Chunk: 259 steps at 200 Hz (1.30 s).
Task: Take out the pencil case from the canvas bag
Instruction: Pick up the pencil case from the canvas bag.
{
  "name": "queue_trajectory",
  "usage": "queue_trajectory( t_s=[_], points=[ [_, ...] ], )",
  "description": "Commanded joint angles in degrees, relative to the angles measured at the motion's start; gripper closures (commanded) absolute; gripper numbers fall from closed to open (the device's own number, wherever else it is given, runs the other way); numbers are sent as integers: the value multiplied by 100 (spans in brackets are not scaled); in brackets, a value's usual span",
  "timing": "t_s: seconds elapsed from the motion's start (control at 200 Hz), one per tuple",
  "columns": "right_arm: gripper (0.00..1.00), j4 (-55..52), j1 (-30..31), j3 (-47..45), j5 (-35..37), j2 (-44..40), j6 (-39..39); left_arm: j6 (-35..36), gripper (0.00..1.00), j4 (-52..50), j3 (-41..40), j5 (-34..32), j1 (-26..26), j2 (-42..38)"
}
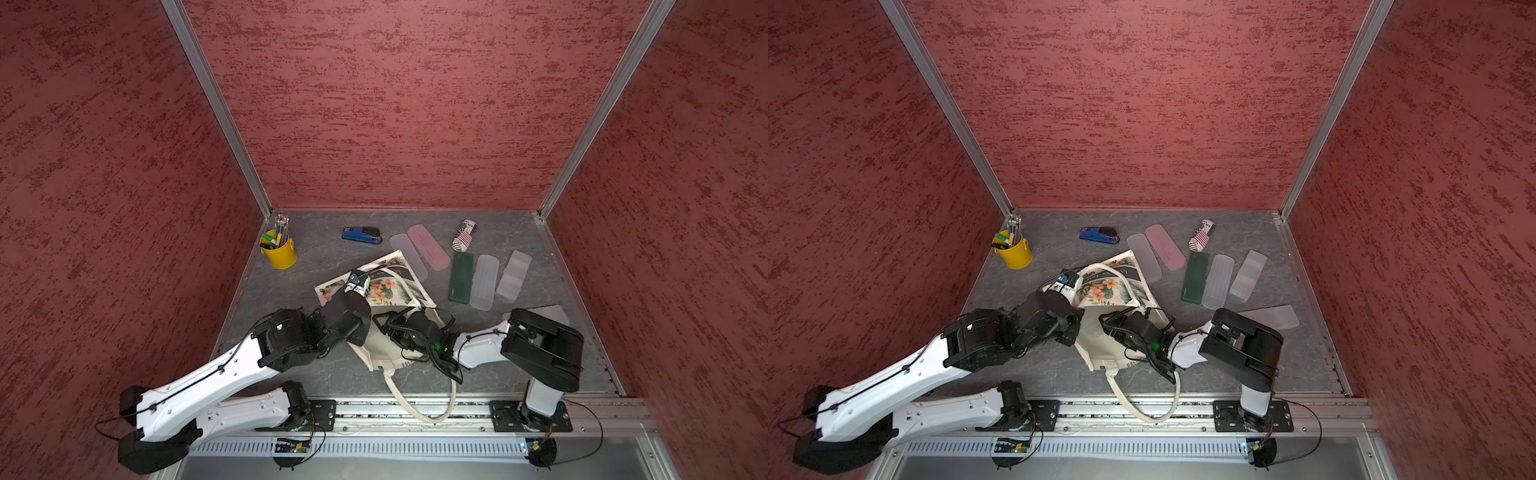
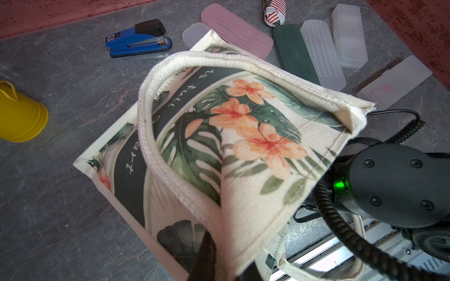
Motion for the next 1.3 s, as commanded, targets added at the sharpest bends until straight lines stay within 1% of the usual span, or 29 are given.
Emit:
queue_trajectory(
  t_s=[0.0, 0.13, 0.321, 0.501, 0.571, 0.666, 0.756, 0.867, 0.937, 1.017, 1.192, 1.292],
  points=[
    [31, 471, -48, 12, -231, 281, 564, -78, 100, 165, -2, -31, -40, -140],
    [34, 804, -48, -177, -159, 370, 754, -85, 100, 152, -26, -62, -49, -191],
    [35, 1032, -48, -112, -67, 443, 631, -100, 100, 172, -62, -49, -53, -220],
    [37, 1058, -64, 226, -97, 647, 389, -131, 100, 142, -62, -32, -79, -197],
    [40, 1181, -122, 334, -277, 833, 353, -133, 100, 141, -53, -34, -75, -194],
    [46, 1409, -161, 286, -248, 989, 348, -147, 100, 115, -37, -49, -84, -197],
    [56, 1534, -171, 223, -211, 1027, 297, -173, 100, 123, -54, -57, -93, -196],
    [56, 1543, -179, 164, -174, 1024, 257, -183, 100, 141, -97, -58, -99, -168],
    [60, 1441, -197, 176, -216, 1001, 174, -182, 100, 125, -81, -82, -103, -143],
    [63, 1019, -240, 313, -377, 941, -89, -198, 100, 114, -51, -97, -101, -117],
    [69, 26, -248, 641, -553, 652, -1117, -235, 100, 153, -87, -226, -101, -109],
    [72, -351, -246, 734, -619, 450, -1582, -247, 100, 228, -105, -290, -101, -88]
  ],
)
